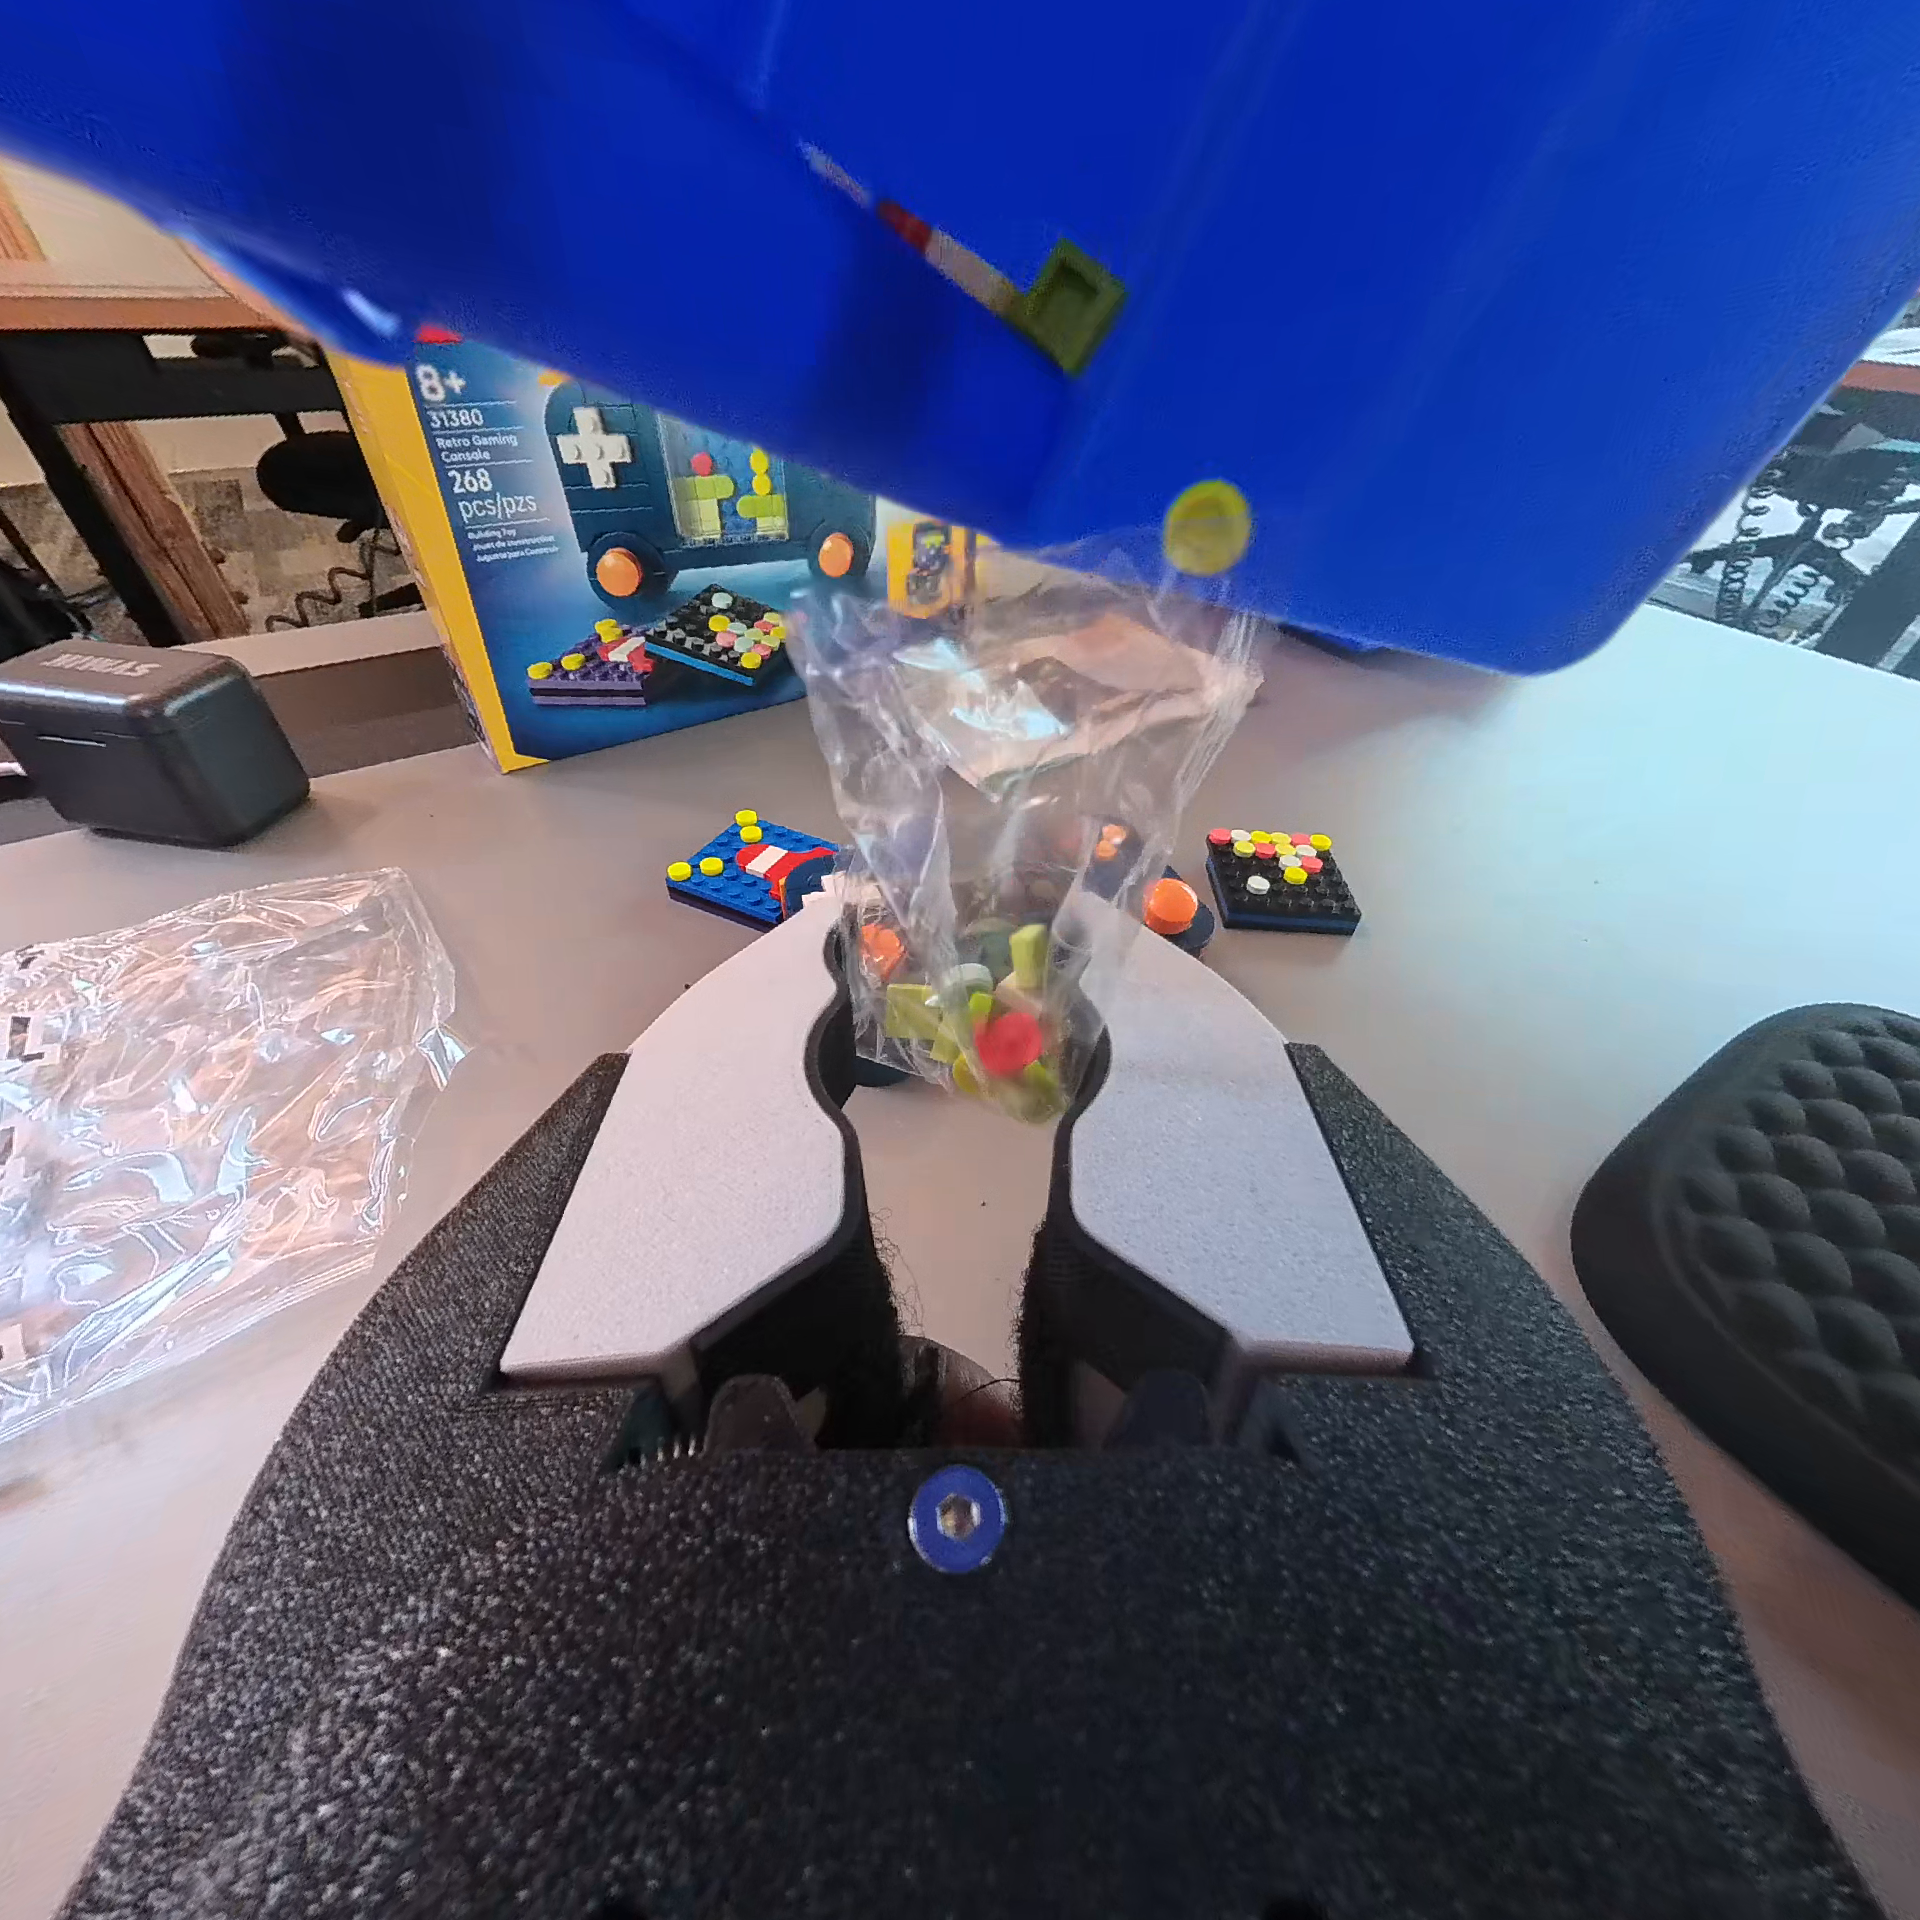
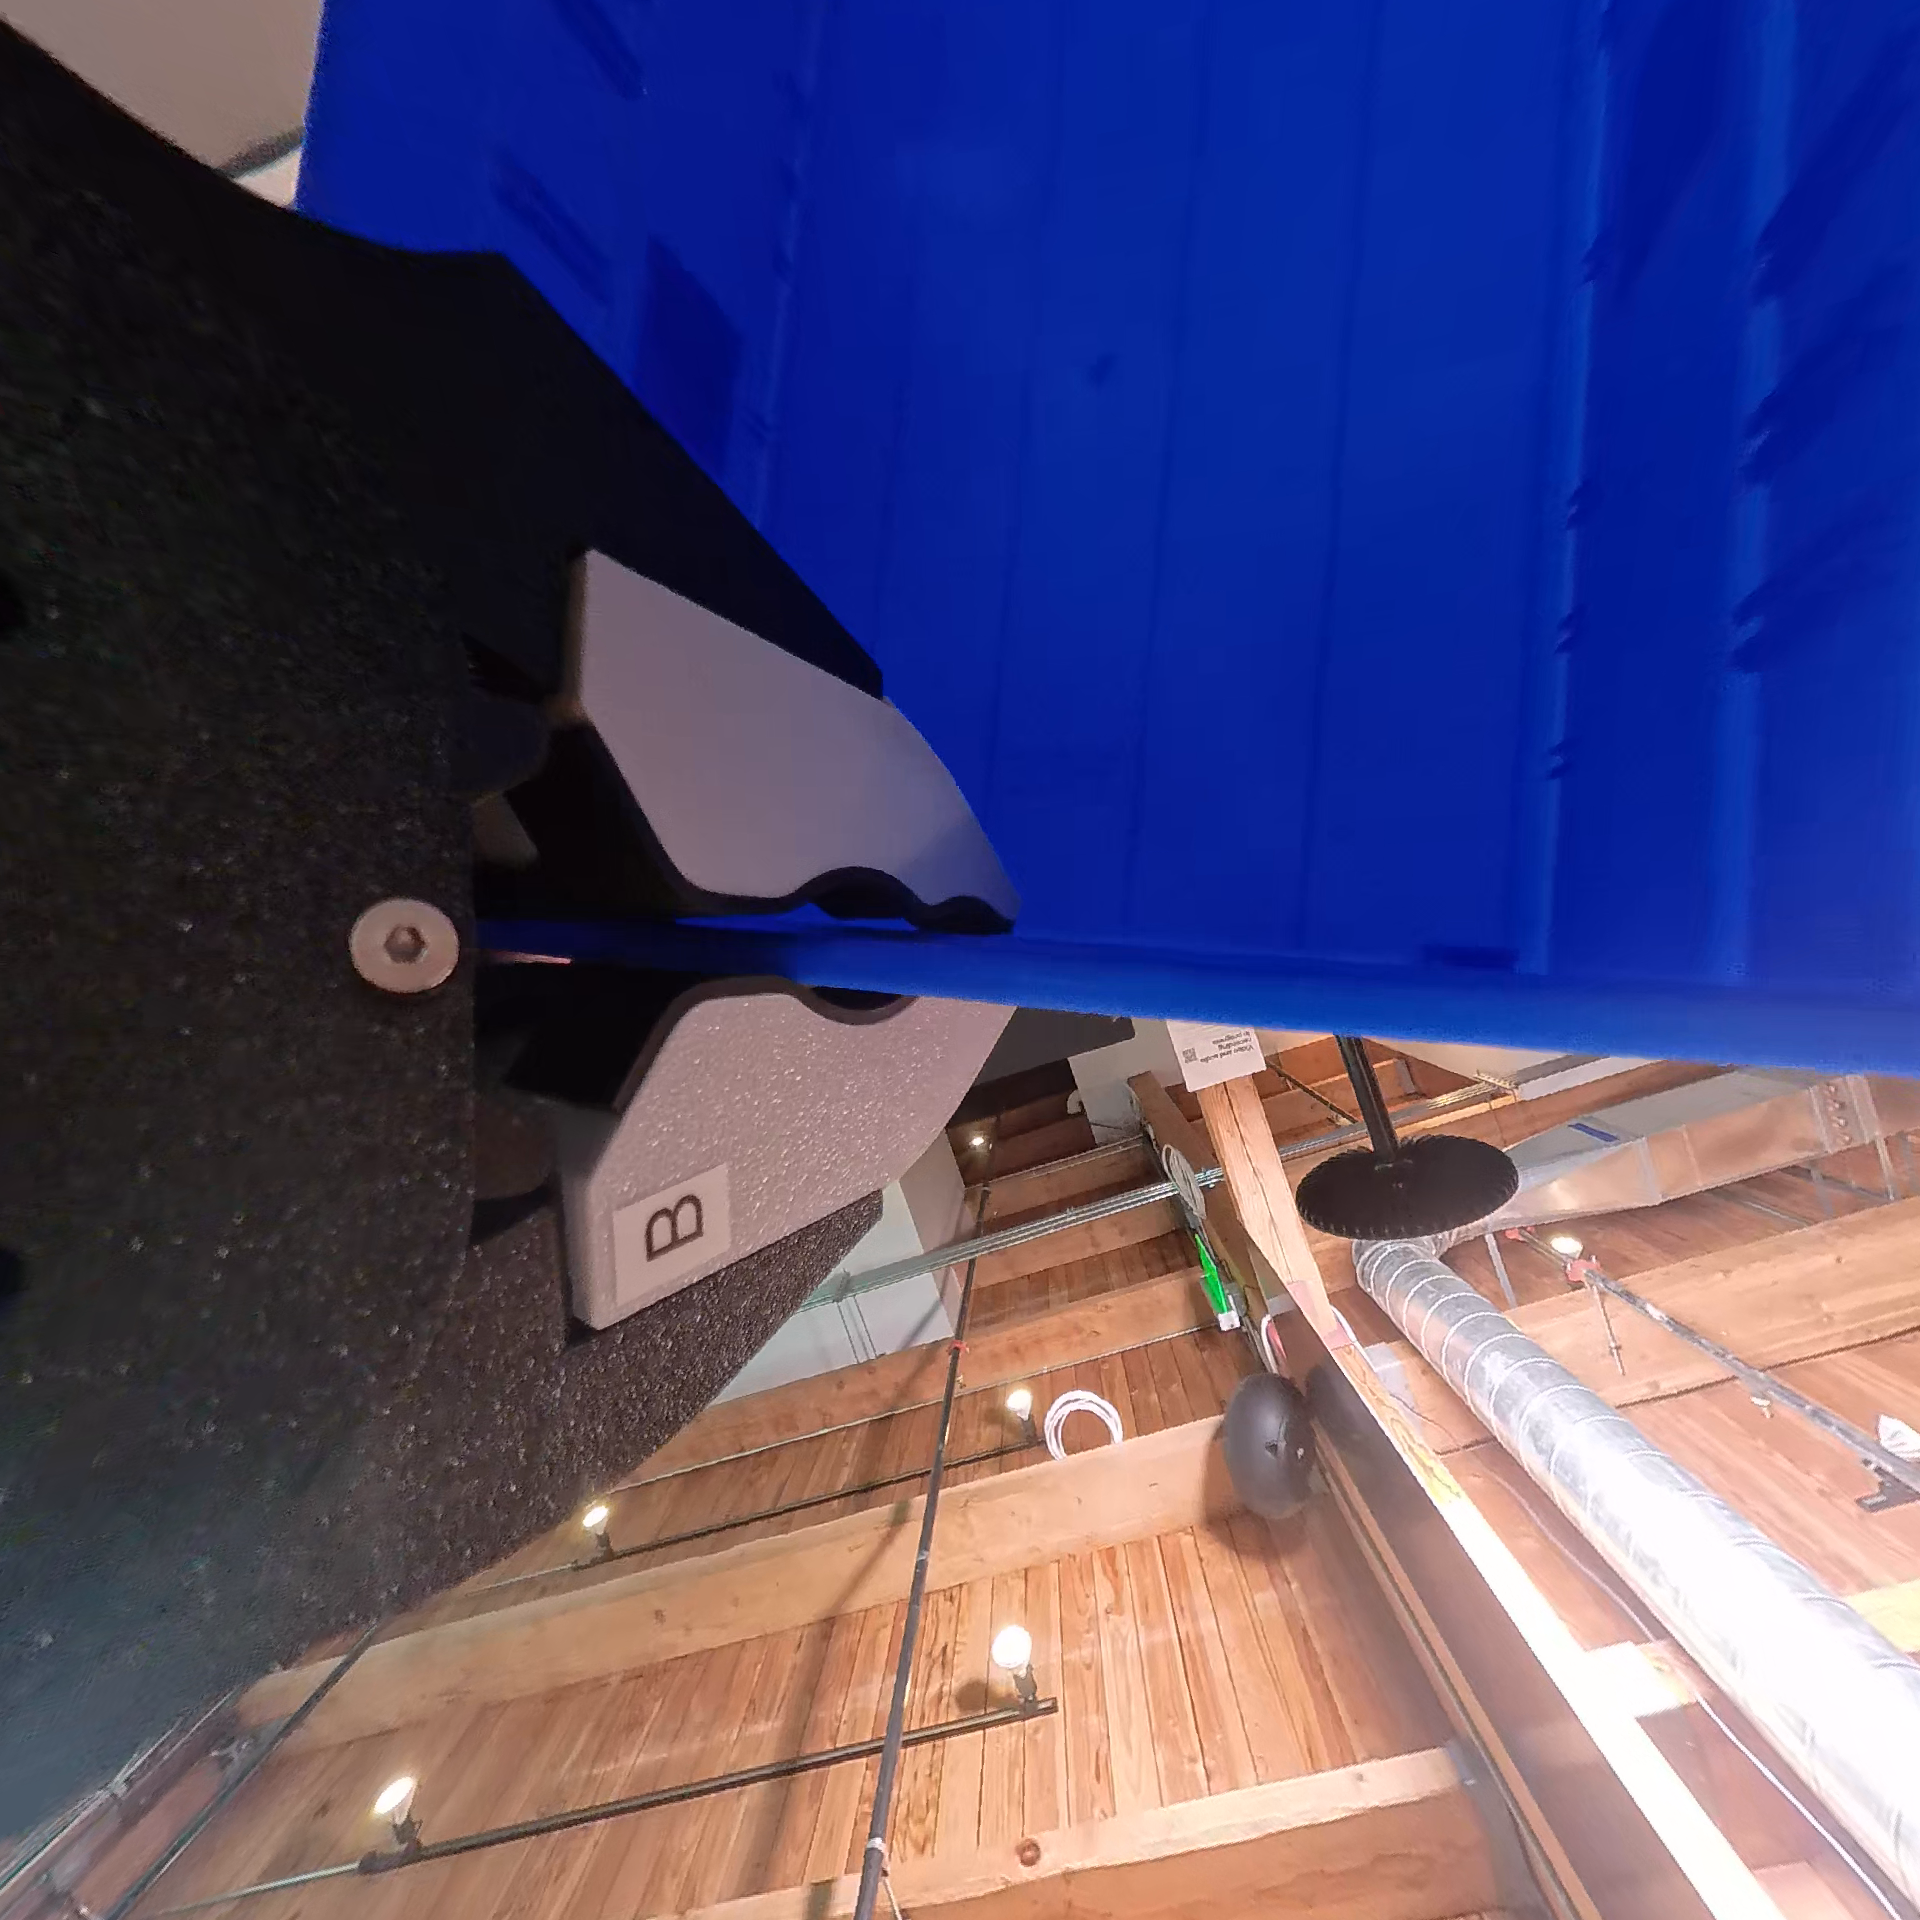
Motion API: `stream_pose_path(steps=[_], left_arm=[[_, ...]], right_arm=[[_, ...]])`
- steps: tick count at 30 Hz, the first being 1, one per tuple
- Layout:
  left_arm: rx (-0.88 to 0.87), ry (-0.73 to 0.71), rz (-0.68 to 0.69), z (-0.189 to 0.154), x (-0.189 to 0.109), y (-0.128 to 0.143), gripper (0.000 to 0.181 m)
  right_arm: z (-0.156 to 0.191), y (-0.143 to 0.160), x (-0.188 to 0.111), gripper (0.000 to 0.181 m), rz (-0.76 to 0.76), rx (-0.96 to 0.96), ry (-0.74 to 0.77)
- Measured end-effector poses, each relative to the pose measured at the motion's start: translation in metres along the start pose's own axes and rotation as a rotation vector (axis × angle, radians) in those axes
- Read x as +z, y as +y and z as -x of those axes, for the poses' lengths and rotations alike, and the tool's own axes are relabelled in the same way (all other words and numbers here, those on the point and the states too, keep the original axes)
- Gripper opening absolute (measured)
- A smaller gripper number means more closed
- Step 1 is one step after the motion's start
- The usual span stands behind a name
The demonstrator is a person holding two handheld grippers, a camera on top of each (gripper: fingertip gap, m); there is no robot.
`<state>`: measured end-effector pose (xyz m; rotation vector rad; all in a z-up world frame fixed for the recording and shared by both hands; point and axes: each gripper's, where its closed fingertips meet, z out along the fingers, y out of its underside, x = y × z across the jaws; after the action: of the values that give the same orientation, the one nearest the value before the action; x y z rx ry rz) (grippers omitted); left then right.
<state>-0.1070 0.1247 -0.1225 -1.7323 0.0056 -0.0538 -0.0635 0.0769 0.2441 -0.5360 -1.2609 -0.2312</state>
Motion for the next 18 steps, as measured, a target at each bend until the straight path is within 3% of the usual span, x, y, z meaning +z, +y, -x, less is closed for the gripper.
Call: stream_pose_path(steps=[18], left_arm=[[0.046,-0.011,0.027,-0.0027,0.002,0.0037,0.034]], right_arm=[[-0.0026,-0.0081,0.0093,0.004,0.018,-0.031,0.016]])
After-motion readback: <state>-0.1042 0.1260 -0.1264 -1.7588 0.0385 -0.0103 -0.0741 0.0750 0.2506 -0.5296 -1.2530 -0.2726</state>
